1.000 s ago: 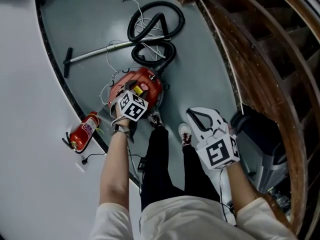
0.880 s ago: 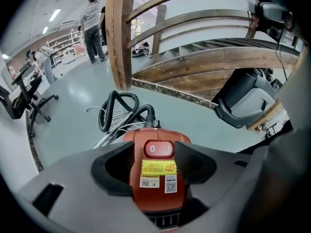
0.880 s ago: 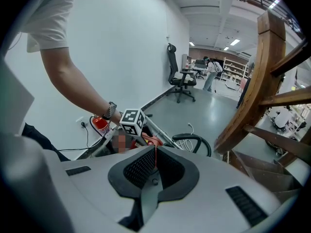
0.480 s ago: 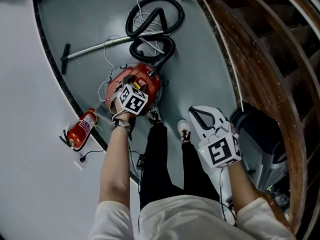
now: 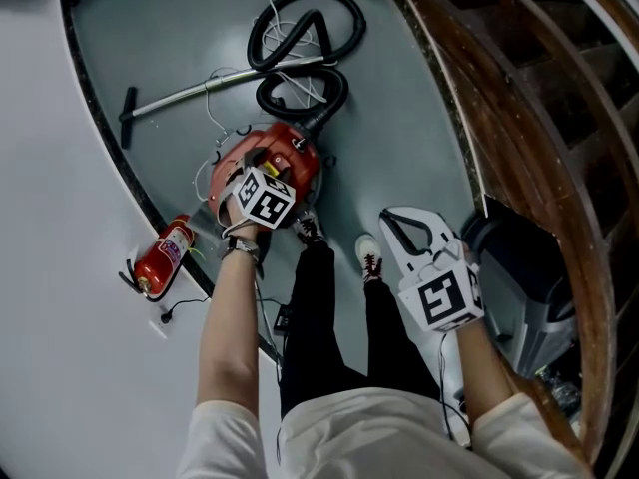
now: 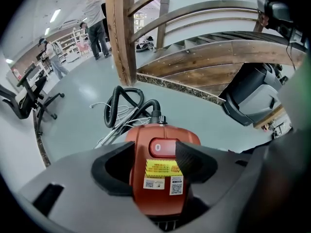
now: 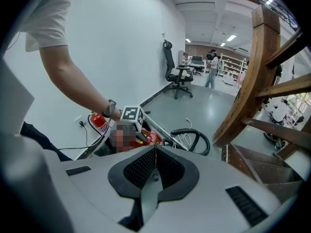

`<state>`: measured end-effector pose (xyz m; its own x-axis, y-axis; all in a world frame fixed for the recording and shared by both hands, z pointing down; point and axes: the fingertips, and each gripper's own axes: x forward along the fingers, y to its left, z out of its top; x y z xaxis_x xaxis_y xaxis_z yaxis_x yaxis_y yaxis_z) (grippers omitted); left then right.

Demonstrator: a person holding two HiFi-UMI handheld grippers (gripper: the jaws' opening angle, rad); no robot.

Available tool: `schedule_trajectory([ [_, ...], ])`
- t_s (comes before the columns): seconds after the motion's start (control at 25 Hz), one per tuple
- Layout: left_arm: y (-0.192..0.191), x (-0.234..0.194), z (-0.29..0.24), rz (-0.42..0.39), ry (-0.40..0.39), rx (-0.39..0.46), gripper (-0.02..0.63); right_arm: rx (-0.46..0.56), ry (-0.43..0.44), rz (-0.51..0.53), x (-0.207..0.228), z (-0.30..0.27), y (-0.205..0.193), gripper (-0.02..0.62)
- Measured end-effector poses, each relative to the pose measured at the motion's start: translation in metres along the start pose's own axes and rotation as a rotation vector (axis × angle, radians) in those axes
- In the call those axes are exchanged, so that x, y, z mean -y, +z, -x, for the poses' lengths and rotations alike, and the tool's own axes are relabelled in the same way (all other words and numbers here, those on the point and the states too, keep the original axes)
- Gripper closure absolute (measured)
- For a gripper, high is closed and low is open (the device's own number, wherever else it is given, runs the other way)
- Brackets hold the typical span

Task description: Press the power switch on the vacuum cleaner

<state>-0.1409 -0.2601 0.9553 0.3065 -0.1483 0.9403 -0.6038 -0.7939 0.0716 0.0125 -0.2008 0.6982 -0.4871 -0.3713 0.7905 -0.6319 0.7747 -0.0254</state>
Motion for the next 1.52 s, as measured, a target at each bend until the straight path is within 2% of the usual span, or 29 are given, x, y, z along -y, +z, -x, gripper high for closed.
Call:
schedule_trajectory([
  [0.76, -0.001, -0.002, -0.002, 0.015, 0.031, -0.017, 0.318, -0.004, -0.008, 0.005, 0.006, -0.004, -0.001, 0.566],
  [1.0, -0.007, 0.001, -0.008, 0.008, 0.029, -0.082, 0.295, -0.001, -0.014, 0.005, 0.007, -0.004, -0.001, 0.566],
  [1.52, -0.007, 0.001, -0.009, 0.021, 0.041, -0.077, 0.293, 0.0, -0.021, 0.0, 0.013, 0.004, -0.001, 0.566],
])
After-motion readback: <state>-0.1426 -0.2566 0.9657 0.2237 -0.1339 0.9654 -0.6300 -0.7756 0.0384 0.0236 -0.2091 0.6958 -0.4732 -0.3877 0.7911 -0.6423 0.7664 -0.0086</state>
